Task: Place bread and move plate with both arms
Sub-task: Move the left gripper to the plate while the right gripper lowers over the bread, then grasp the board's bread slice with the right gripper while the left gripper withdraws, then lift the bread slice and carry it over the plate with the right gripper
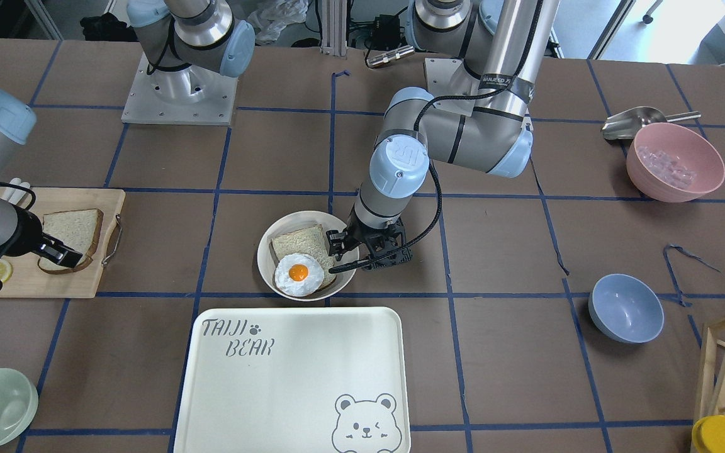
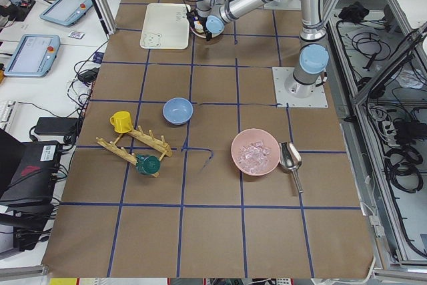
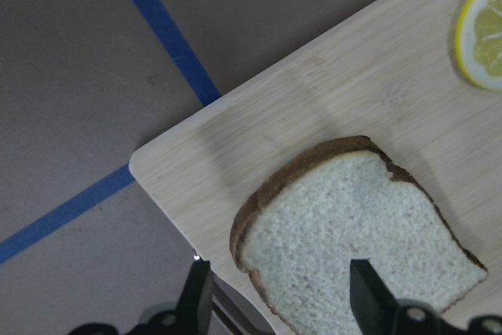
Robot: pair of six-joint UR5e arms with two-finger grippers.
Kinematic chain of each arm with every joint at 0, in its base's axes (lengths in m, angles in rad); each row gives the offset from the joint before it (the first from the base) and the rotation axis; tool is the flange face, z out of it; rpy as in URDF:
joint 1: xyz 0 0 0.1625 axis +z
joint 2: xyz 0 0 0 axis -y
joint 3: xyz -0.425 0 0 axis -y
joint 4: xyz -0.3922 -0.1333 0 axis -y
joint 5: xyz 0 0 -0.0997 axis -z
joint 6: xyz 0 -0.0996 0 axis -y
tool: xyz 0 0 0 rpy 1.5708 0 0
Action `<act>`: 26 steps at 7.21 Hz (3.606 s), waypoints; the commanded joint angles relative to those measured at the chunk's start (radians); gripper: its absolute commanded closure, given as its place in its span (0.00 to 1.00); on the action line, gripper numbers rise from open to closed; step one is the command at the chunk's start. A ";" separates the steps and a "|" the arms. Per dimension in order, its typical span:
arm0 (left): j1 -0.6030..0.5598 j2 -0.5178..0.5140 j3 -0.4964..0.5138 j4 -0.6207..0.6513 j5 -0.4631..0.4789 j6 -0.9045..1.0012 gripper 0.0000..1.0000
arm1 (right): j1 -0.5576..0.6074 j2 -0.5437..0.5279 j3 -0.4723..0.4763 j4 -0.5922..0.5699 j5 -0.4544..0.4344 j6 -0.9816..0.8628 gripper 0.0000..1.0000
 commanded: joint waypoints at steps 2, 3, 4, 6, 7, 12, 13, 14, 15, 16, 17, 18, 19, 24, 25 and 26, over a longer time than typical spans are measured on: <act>0.045 0.111 0.060 -0.125 0.083 0.144 0.00 | 0.000 0.041 -0.002 -0.007 0.023 0.047 0.36; 0.074 0.158 0.063 -0.182 0.125 0.226 0.00 | 0.000 0.044 0.000 -0.007 0.024 0.047 0.36; 0.080 0.225 0.064 -0.219 0.189 0.284 0.00 | 0.000 0.047 0.000 -0.007 0.022 0.047 0.37; 0.109 0.328 0.060 -0.367 0.219 0.387 0.00 | 0.000 0.047 0.001 -0.006 0.020 0.047 0.49; 0.123 0.335 0.063 -0.367 0.201 0.386 0.00 | 0.000 0.047 0.001 -0.004 0.022 0.047 0.54; 0.149 0.336 0.074 -0.373 0.199 0.391 0.00 | 0.000 0.065 0.000 -0.004 0.024 0.047 0.74; 0.148 0.335 0.074 -0.373 0.196 0.391 0.00 | 0.000 0.064 -0.003 -0.003 0.022 0.045 1.00; 0.149 0.336 0.077 -0.373 0.188 0.391 0.00 | 0.000 0.056 -0.008 0.005 0.020 0.047 1.00; 0.154 0.336 0.079 -0.373 0.190 0.391 0.00 | 0.000 0.053 -0.009 0.011 0.023 0.047 1.00; 0.155 0.336 0.079 -0.373 0.188 0.391 0.00 | 0.000 0.049 -0.011 0.014 0.034 0.047 1.00; 0.155 0.336 0.080 -0.373 0.188 0.391 0.00 | 0.000 0.032 -0.012 0.017 0.042 0.048 1.00; 0.155 0.338 0.080 -0.373 0.190 0.391 0.00 | 0.000 0.006 -0.023 0.043 0.045 0.048 1.00; 0.155 0.338 0.082 -0.373 0.188 0.391 0.00 | 0.000 -0.008 -0.055 0.115 0.045 0.047 1.00; 0.157 0.338 0.100 -0.373 0.201 0.395 0.00 | 0.183 -0.053 -0.371 0.476 0.140 0.343 1.00; 0.155 0.338 0.100 -0.373 0.201 0.397 0.00 | 0.275 -0.047 -0.380 0.456 0.190 0.466 1.00; 0.157 0.338 0.102 -0.373 0.201 0.397 0.00 | 0.341 -0.028 -0.387 0.409 0.230 0.554 1.00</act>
